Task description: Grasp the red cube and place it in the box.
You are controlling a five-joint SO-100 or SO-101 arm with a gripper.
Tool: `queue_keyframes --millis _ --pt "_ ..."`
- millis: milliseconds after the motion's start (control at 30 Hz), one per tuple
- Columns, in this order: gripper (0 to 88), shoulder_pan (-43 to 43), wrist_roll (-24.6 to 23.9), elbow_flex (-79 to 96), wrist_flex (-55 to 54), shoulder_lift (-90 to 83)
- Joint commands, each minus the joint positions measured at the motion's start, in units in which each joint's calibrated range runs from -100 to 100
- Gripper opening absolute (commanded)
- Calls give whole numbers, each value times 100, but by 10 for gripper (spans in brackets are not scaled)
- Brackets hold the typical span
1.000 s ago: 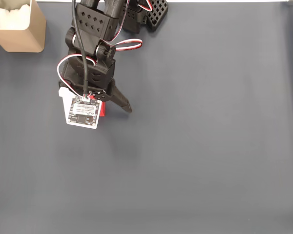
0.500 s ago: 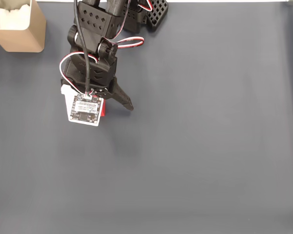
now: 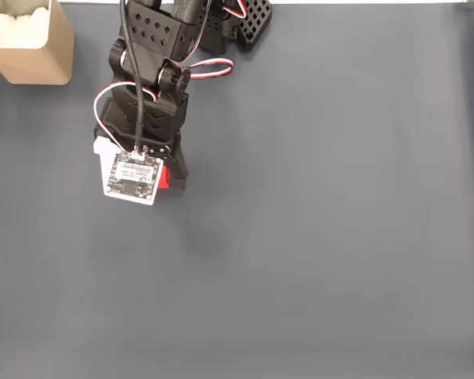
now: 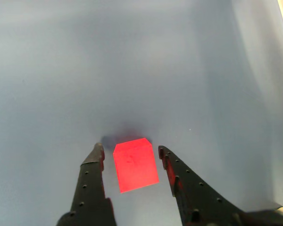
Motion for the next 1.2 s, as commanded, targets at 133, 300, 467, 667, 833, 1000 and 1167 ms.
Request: queue_keyframes --millis 133,300,467,667,833,1000,1167 --pt "159 -83 -24 -135 -98 -226" --pt "110 -112 -24 -144 -98 -252" --pt "67 -112 -24 -144 -57 -304" --pt "45 -98 -15 -135 -41 -373" --pt "35 -83 -10 -135 41 -434" --pt "28 -76 -44 -172 197 -581" --pt "12 -69 -181 -537 721 -711"
